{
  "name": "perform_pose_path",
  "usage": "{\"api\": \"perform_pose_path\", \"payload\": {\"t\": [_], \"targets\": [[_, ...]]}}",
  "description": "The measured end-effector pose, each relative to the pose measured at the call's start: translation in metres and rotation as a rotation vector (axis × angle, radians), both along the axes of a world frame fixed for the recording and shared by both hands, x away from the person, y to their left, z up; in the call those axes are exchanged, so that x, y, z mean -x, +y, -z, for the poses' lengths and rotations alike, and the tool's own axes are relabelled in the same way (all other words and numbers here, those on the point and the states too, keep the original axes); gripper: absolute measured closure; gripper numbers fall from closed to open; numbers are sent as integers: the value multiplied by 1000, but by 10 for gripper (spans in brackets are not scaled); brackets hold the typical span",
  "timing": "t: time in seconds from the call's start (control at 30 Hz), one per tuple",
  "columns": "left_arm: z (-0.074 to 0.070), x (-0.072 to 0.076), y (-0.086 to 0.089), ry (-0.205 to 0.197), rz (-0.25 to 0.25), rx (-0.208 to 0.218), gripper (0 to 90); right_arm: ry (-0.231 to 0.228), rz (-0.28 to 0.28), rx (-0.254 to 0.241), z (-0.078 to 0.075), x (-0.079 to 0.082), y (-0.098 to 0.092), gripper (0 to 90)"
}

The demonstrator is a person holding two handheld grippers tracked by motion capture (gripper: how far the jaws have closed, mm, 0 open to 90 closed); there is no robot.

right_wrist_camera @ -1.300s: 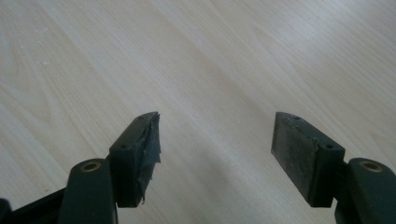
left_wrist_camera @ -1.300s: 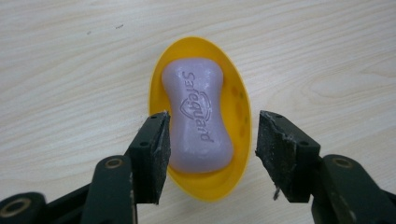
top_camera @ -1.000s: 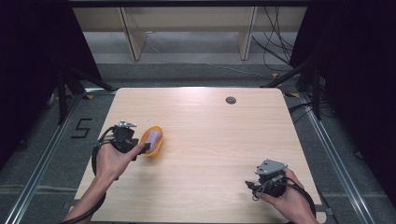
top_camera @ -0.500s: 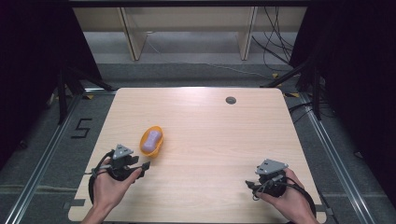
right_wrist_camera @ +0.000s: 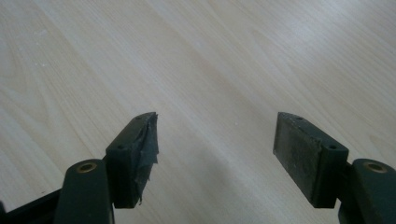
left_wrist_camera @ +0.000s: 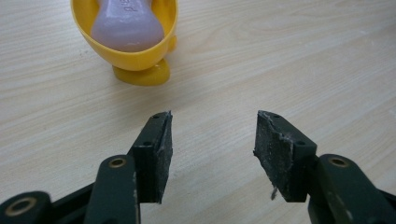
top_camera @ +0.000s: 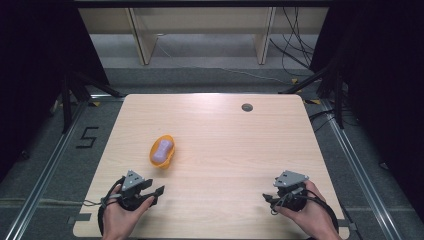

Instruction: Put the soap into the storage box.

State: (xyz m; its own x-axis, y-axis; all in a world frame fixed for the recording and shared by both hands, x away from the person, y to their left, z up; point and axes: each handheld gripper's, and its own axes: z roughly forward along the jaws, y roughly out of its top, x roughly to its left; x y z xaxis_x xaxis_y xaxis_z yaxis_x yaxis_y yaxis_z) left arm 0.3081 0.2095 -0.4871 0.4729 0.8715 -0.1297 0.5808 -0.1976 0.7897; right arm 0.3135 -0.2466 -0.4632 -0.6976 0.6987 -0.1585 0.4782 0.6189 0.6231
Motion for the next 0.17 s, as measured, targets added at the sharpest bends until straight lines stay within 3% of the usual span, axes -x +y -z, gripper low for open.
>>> {"api": "perform_pose_path", "payload": {"t": [0.17], "targets": [[-2,1,-2,-32,26,9,459,9,4,-6,0,-2,-2,313]]}}
